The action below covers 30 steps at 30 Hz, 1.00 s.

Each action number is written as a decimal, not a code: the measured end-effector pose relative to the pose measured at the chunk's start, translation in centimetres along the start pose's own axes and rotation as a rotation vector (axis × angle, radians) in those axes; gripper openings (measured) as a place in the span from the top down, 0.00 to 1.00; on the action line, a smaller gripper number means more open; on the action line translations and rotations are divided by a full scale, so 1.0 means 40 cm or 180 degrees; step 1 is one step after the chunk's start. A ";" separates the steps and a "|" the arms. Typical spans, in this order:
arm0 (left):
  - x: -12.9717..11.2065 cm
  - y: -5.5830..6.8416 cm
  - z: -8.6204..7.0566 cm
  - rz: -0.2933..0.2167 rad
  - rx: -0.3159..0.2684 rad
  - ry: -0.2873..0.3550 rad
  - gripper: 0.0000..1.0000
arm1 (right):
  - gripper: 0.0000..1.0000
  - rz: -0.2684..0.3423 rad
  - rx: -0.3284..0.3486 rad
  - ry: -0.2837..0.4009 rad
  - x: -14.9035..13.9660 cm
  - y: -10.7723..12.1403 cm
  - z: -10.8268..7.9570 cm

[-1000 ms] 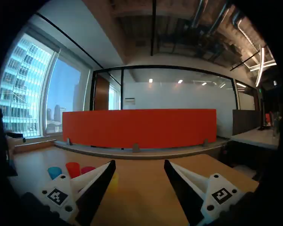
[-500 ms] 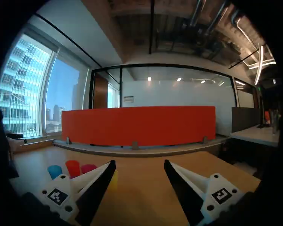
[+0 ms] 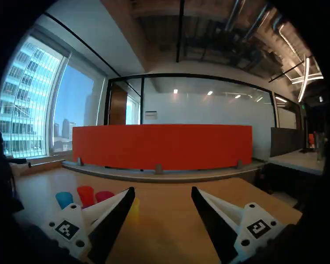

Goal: Pour water

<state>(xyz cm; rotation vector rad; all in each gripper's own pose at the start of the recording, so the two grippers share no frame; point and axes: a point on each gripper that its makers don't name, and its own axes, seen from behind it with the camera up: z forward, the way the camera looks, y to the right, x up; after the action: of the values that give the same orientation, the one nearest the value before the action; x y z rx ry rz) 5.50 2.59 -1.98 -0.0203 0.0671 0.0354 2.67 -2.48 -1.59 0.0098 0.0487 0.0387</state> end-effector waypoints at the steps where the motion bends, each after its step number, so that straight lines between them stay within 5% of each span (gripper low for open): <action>1: -0.005 -0.001 0.001 0.0008 0.0002 0.0005 0.12 | 0.01 0.0005 -0.0004 -0.0009 -0.002 0.000 -0.001; 30: -0.124 -0.038 0.023 -0.0066 -0.0013 0.0017 0.12 | 0.01 0.0042 -0.0016 -0.0025 0.009 -0.019 -0.001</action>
<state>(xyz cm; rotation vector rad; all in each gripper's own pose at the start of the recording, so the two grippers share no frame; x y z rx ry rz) 0.66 0.92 -0.70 -0.0252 0.0723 0.0147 3.04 -3.24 -1.67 0.0052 0.0406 0.0519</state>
